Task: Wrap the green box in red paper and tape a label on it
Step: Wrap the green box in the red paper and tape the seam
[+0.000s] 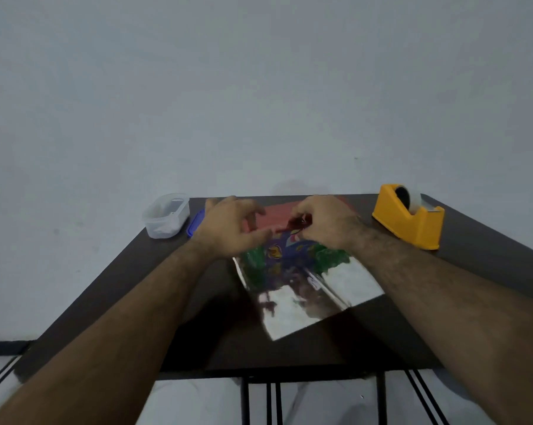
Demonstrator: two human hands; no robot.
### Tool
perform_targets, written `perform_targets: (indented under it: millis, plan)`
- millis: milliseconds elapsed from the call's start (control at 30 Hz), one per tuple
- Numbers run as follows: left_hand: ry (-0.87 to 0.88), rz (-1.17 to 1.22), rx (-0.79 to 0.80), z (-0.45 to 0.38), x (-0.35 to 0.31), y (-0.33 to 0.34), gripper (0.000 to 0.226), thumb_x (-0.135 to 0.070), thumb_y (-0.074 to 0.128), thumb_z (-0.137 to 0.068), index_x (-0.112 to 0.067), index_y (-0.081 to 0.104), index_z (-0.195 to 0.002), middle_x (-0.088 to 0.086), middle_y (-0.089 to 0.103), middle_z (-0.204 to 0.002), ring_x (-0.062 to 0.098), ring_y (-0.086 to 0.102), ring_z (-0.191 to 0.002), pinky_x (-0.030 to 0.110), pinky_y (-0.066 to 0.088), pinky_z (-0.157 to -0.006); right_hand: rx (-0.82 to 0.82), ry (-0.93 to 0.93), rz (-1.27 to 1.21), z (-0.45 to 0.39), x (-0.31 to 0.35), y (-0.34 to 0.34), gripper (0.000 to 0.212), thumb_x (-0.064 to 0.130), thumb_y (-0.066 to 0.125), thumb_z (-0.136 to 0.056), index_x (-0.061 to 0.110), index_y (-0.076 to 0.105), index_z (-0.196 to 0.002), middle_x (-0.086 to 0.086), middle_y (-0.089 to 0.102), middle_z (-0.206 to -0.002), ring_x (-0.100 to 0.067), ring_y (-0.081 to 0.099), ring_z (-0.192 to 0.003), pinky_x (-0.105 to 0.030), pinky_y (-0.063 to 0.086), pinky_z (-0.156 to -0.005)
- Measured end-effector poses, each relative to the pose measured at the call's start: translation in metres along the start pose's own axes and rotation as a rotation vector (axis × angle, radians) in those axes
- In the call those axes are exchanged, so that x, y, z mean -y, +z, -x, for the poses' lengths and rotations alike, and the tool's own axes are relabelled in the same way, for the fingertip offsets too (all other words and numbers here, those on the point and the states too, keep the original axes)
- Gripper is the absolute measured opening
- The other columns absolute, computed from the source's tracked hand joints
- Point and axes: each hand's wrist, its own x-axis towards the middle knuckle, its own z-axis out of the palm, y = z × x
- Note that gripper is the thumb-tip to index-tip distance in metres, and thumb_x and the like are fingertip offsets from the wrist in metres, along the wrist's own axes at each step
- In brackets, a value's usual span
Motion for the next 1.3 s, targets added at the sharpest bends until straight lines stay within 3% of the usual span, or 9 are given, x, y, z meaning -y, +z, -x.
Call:
perform_targets:
  millis: [200,333,467,600,700,800,1000,1167,1300]
  plan:
    - [-0.209,0.126,0.174,-0.029,-0.022,-0.006,0.048,-0.064,0.051,-0.098,-0.028,0.071,-0.123,-0.007,0.073,-0.117,0.02,0.065,-0.115,0.044,0.051,-0.106,0.046,0.115,-0.174,0.005,-0.016,-0.014,0.06,-0.016,0.054,-0.083,0.034,0.079,-0.104,0.001,0.061,-0.141,-0.02,0.057,-0.13,-0.027,0.047,-0.095]
    - [-0.219,-0.046,0.306,-0.031,-0.033,-0.004,0.046,-0.057,0.042,-0.107,-0.022,0.072,-0.109,0.001,0.072,-0.104,0.025,0.065,-0.1,0.045,0.055,-0.096,-0.169,0.284,-0.148,0.007,-0.016,-0.013,0.018,0.025,0.068,-0.095,0.019,0.07,-0.112,-0.007,0.06,-0.123,-0.027,0.062,-0.107,-0.032,0.05,-0.081]
    - [-0.175,-0.136,0.227,-0.021,-0.046,-0.007,0.048,-0.058,0.046,-0.105,-0.023,0.071,-0.086,-0.008,0.07,-0.082,0.021,0.068,-0.089,0.038,0.054,-0.084,-0.101,0.443,-0.271,0.006,-0.012,-0.014,0.06,0.07,0.076,-0.081,0.012,0.06,-0.071,-0.001,0.059,-0.071,-0.022,0.059,-0.07,-0.028,0.037,-0.054]
    - [-0.255,0.374,0.275,-0.011,-0.062,-0.023,0.054,-0.053,0.056,-0.104,-0.017,0.081,-0.072,0.002,0.076,-0.071,0.013,0.071,-0.071,0.027,0.048,-0.068,-0.064,0.456,-0.272,0.008,-0.012,-0.026,0.073,0.078,0.075,-0.075,0.008,0.074,-0.093,-0.006,0.074,-0.089,-0.024,0.07,-0.088,-0.031,0.052,-0.066]
    - [-0.213,0.338,0.159,-0.007,-0.053,-0.021,0.037,-0.04,0.064,-0.101,-0.016,0.08,-0.079,-0.001,0.073,-0.072,0.011,0.065,-0.069,0.026,0.047,-0.063,0.112,0.466,-0.228,0.01,-0.008,-0.034,0.081,0.08,0.079,-0.068,0.01,0.074,-0.109,-0.005,0.074,-0.103,-0.023,0.069,-0.095,-0.039,0.06,-0.086]
    - [-0.017,0.127,0.203,0.003,-0.04,-0.013,0.013,-0.022,0.069,-0.096,-0.022,0.08,-0.102,-0.008,0.075,-0.097,0.01,0.068,-0.091,0.029,0.055,-0.085,0.254,0.397,-0.14,0.014,0.002,-0.037,0.077,0.073,0.084,-0.069,0.012,0.076,-0.116,-0.003,0.073,-0.115,-0.023,0.067,-0.106,-0.042,0.057,-0.097]
    - [0.146,0.072,0.237,0.017,-0.054,-0.017,0.03,-0.022,0.059,-0.084,-0.029,0.081,-0.102,-0.015,0.076,-0.101,0.005,0.067,-0.097,0.03,0.054,-0.089,0.387,0.291,-0.134,0.021,0.012,-0.05,0.04,0.037,0.084,-0.085,0.018,0.077,-0.119,-0.002,0.073,-0.118,-0.027,0.066,-0.117,-0.041,0.052,-0.098]
    - [0.007,0.365,0.146,0.012,-0.059,-0.023,0.027,-0.009,0.065,-0.096,-0.028,0.082,-0.105,-0.016,0.076,-0.094,-0.008,0.067,-0.085,0.009,0.047,-0.074,0.574,0.184,-0.227,0.018,0.015,-0.054,0.061,0.004,0.073,-0.084,0.048,0.066,-0.125,-0.011,0.069,-0.135,-0.027,0.068,-0.116,-0.048,0.055,-0.104]
    - [0.034,0.003,0.344,0.007,-0.047,-0.028,0.028,-0.022,0.06,-0.1,-0.031,0.077,-0.119,-0.015,0.075,-0.114,0.004,0.066,-0.103,0.026,0.05,-0.092,0.612,0.115,-0.253,0.015,0.016,-0.05,0.074,-0.003,0.065,-0.081,0.05,0.066,-0.133,-0.001,0.07,-0.125,-0.022,0.071,-0.089,-0.031,0.054,-0.07]
